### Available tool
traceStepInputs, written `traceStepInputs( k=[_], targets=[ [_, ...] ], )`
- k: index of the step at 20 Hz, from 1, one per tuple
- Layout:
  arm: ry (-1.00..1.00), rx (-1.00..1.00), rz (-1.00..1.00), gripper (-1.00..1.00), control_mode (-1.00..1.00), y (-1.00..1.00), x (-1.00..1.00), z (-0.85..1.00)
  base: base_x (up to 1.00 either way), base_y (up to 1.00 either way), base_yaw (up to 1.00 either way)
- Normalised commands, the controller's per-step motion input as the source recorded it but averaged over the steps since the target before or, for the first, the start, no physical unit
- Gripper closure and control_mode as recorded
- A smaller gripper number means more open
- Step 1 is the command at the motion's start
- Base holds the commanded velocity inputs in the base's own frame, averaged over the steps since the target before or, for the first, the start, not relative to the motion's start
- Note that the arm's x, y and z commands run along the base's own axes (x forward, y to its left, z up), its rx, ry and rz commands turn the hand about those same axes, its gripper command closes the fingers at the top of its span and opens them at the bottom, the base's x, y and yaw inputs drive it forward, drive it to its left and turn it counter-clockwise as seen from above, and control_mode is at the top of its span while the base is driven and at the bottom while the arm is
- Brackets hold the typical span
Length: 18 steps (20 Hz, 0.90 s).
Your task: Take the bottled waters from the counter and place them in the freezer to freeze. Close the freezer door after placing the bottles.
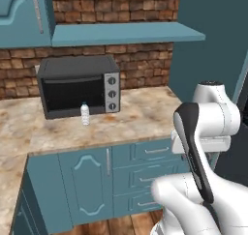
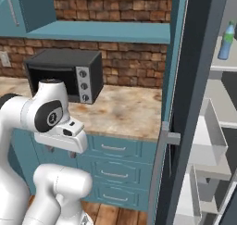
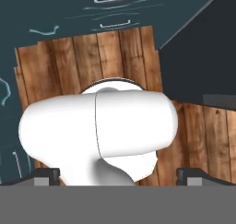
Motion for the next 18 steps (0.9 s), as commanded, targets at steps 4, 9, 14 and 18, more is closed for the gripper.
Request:
traceStepInputs(
  k=[4, 9, 14, 18],
  targets=[
    [0.0, 0.0, 0.0, -1.0, 1.0, 0.0, 0.0, 0.0, 0.63, 0.2, 0.0],
    [0.0, 0.0, 0.0, -1.0, 1.0, 0.0, 0.0, 0.0, 0.58, 0.21, 0.0],
    [0.0, 0.0, 0.0, -1.0, 1.0, 0.0, 0.0, 0.0, 0.54, 0.24, 0.0],
    [0.0, 0.0, 0.0, -1.0, 1.0, 0.0, 0.0, 0.0, 0.55, 0.28, 0.0]
  ],
)
